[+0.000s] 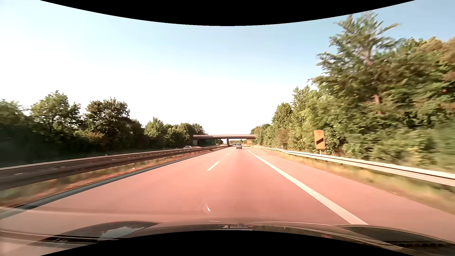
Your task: Follow the waypoints while adhering to traffic rules and regulations
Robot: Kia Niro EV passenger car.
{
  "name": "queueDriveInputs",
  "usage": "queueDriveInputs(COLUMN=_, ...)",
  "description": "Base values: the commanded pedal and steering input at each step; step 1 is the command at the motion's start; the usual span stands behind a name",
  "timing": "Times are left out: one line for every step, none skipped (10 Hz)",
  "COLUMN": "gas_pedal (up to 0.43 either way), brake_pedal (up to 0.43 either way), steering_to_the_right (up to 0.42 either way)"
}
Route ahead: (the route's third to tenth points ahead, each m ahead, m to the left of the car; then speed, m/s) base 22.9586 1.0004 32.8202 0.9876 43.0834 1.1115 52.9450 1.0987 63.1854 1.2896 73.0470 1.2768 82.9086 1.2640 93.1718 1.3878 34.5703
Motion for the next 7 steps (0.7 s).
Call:
queueDriveInputs(gas_pedal=0.378, brake_pedal=0.006, steering_to_the_right=-0.002)
queueDriveInputs(gas_pedal=0.378, brake_pedal=0.006, steering_to_the_right=-0.002)
queueDriveInputs(gas_pedal=0.378, brake_pedal=0.006, steering_to_the_right=-0.002)
queueDriveInputs(gas_pedal=0.378, brake_pedal=0.006, steering_to_the_right=-0.002)
queueDriveInputs(gas_pedal=0.378, brake_pedal=0.006, steering_to_the_right=-0.002)
queueDriveInputs(gas_pedal=0.378, brake_pedal=0.006, steering_to_the_right=-0.002)
queueDriveInputs(gas_pedal=0.378, brake_pedal=0.006, steering_to_the_right=0.0)
